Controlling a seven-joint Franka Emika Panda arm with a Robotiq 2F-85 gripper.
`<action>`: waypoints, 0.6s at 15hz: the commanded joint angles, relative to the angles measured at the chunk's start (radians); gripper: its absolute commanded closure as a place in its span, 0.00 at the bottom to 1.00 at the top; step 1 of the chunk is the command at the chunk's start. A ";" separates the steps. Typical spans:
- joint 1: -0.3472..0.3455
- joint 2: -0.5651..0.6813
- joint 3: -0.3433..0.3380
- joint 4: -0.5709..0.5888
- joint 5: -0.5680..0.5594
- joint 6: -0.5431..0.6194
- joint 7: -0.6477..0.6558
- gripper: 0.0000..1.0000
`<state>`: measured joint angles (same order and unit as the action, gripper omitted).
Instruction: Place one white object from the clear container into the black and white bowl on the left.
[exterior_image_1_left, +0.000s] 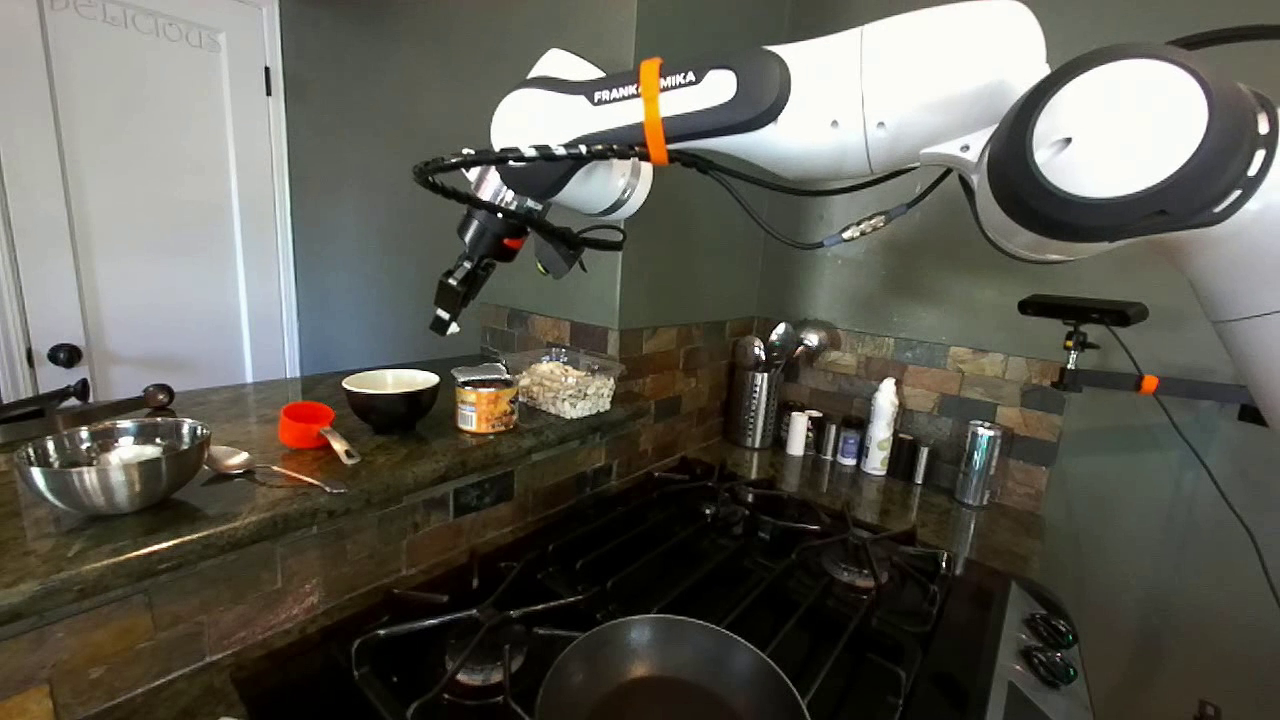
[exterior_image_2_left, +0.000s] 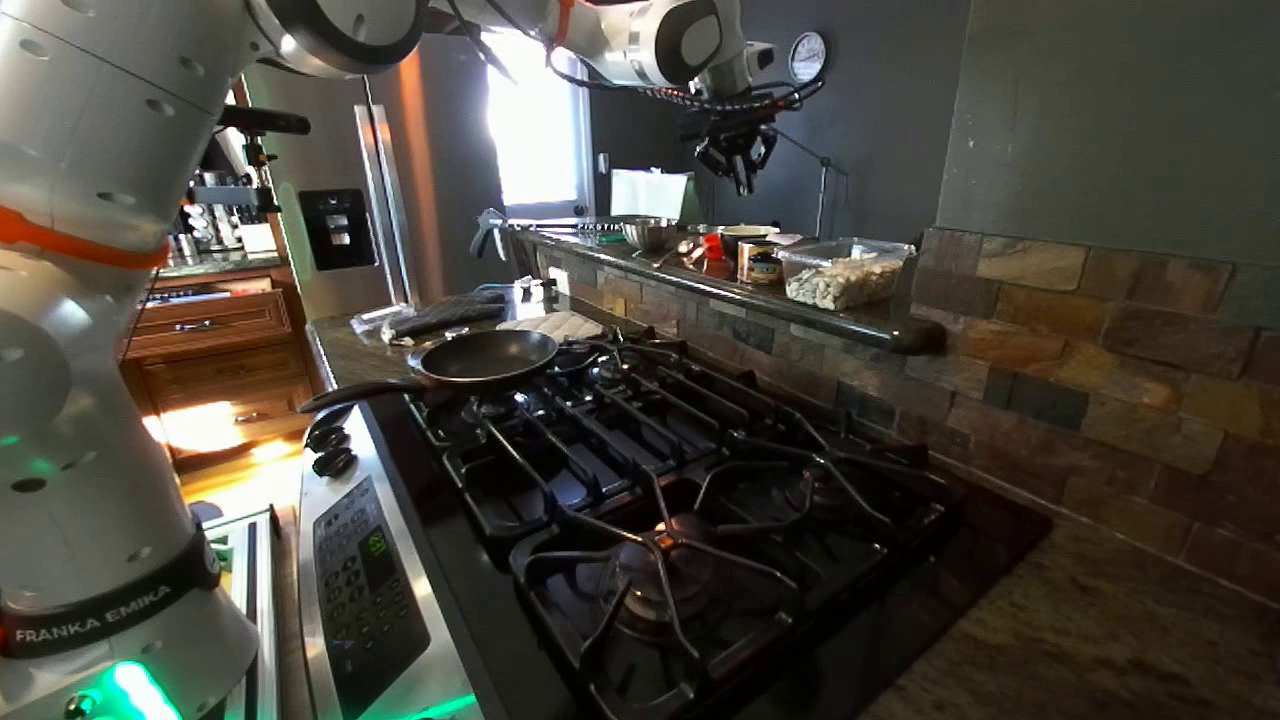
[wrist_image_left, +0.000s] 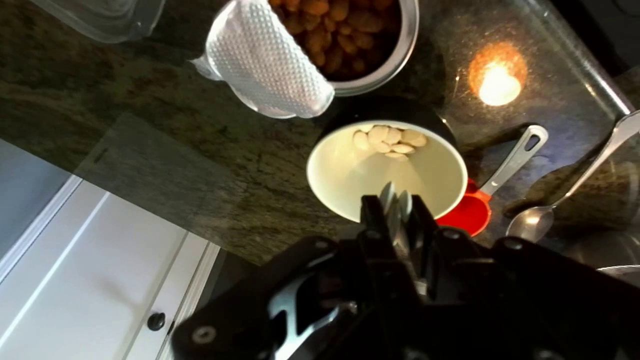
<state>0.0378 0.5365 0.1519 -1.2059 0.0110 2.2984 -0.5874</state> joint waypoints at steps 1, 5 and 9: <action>-0.015 0.027 0.026 0.002 0.030 0.018 -0.047 0.96; -0.038 0.050 0.052 -0.007 0.082 0.072 -0.102 0.96; -0.058 0.073 0.078 -0.006 0.134 0.117 -0.148 0.96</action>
<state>0.0016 0.5935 0.1999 -1.2062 0.1042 2.3779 -0.6918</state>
